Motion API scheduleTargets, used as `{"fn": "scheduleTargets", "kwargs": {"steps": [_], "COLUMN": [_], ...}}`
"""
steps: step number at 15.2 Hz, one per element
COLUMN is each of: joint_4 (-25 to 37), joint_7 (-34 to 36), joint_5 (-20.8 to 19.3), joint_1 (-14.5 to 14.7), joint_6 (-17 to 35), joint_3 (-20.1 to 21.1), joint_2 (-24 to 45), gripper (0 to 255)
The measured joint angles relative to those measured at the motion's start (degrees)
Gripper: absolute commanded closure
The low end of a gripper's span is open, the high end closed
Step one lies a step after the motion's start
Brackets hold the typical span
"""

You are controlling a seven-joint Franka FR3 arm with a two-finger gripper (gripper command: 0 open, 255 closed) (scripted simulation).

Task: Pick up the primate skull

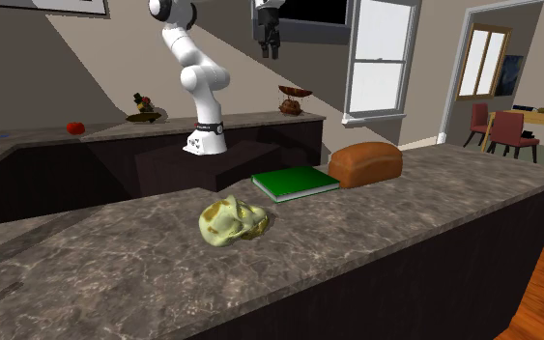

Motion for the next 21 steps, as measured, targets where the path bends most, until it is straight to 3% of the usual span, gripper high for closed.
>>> {"fn": "scheduleTargets", "kwargs": {"steps": [2,11,21], "joint_4": [-0.4,-5.7,-3.3], "joint_7": [-0.8,-15.6,-34.1], "joint_5": [-0.3,-5.9,-8.1], "joint_1": [-0.1,-1.7,-1.8], "joint_6": [0.7,11.4,25.5], "joint_3": [-0.5,-10.4,-22.1], "joint_2": [0.4,7.0,24.6], "gripper": [0,0,0]}}
